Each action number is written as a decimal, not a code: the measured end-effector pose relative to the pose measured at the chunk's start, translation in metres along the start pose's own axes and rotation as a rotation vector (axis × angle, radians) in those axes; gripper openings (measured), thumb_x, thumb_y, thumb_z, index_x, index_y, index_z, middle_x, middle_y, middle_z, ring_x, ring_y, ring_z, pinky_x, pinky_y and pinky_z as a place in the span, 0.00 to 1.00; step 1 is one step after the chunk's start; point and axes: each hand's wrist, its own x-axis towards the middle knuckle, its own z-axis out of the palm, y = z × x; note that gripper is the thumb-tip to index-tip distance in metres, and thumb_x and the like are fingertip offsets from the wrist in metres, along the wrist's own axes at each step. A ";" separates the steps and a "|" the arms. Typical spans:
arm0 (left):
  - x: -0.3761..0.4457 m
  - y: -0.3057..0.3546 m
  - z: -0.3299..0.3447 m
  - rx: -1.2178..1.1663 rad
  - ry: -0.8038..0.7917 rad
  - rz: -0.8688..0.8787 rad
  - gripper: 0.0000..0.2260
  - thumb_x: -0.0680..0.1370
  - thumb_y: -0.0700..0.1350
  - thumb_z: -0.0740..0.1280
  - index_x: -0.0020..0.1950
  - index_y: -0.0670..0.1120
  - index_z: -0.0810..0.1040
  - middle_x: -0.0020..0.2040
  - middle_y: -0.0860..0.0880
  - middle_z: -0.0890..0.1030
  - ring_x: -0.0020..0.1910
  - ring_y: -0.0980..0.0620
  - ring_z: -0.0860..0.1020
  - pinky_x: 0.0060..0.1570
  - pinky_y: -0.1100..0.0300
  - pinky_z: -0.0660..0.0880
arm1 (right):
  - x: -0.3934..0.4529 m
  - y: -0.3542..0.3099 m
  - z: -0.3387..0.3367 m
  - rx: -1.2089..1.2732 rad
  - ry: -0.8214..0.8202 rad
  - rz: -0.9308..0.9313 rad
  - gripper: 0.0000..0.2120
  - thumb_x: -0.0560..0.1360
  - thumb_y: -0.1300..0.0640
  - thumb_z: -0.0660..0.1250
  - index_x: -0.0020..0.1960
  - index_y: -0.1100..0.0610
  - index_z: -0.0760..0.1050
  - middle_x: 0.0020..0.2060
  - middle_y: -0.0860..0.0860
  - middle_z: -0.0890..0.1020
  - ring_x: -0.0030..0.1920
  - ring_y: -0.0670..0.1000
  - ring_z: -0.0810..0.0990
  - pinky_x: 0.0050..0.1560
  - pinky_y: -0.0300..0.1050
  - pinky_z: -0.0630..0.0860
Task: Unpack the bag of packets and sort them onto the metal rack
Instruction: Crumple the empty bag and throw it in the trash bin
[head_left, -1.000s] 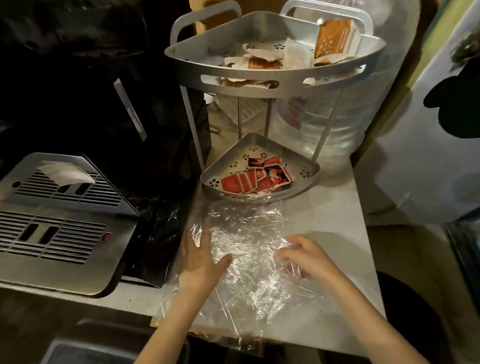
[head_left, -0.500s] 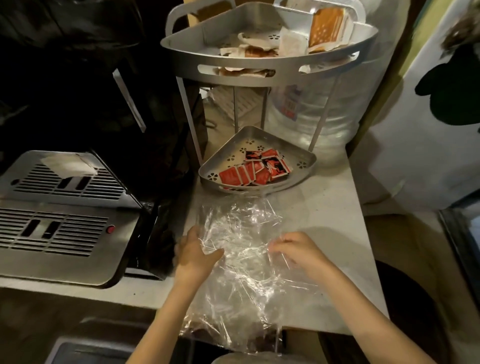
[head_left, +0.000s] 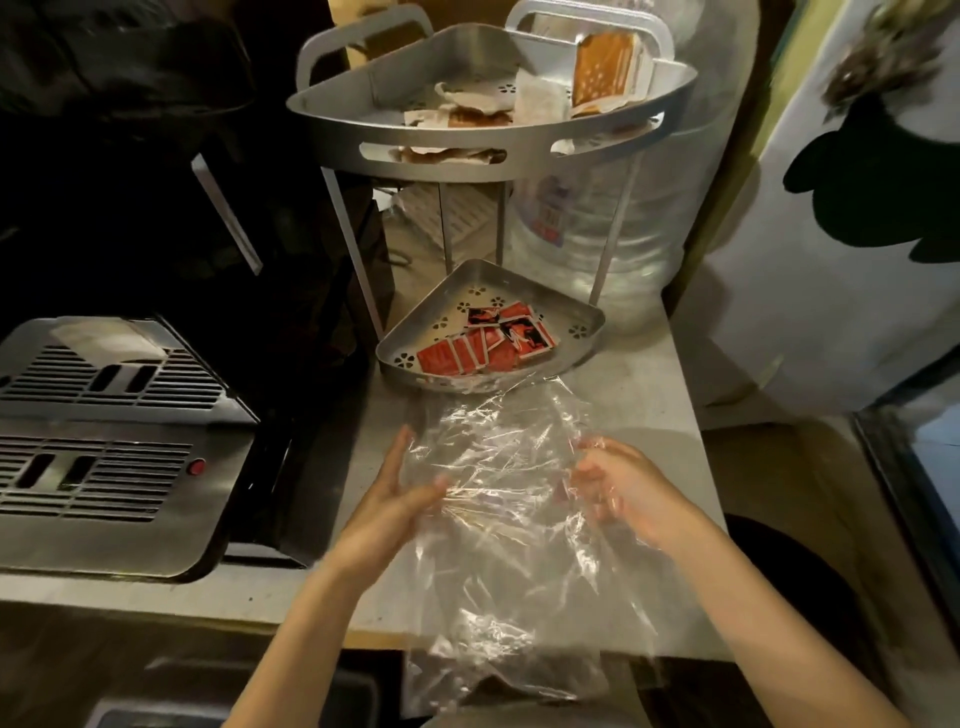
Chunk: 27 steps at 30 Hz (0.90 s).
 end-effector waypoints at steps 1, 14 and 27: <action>-0.001 0.003 0.001 0.007 -0.025 0.001 0.37 0.73 0.50 0.67 0.72 0.66 0.47 0.75 0.52 0.59 0.66 0.48 0.71 0.53 0.57 0.70 | -0.001 -0.001 -0.002 0.005 0.003 -0.015 0.15 0.73 0.64 0.62 0.58 0.53 0.73 0.41 0.52 0.80 0.35 0.49 0.77 0.27 0.40 0.70; 0.007 0.007 0.008 -0.287 0.065 0.007 0.37 0.71 0.43 0.67 0.75 0.54 0.51 0.47 0.47 0.85 0.39 0.51 0.83 0.38 0.59 0.79 | -0.012 -0.017 -0.023 0.236 -0.279 0.045 0.11 0.70 0.59 0.68 0.52 0.59 0.77 0.45 0.54 0.81 0.35 0.48 0.82 0.30 0.40 0.79; -0.028 0.009 0.007 -0.236 -0.178 0.015 0.30 0.54 0.50 0.80 0.55 0.56 0.78 0.38 0.50 0.83 0.34 0.53 0.80 0.34 0.59 0.79 | 0.001 -0.021 -0.042 0.049 -0.447 -0.007 0.18 0.68 0.66 0.69 0.57 0.64 0.73 0.31 0.50 0.83 0.28 0.47 0.80 0.26 0.37 0.74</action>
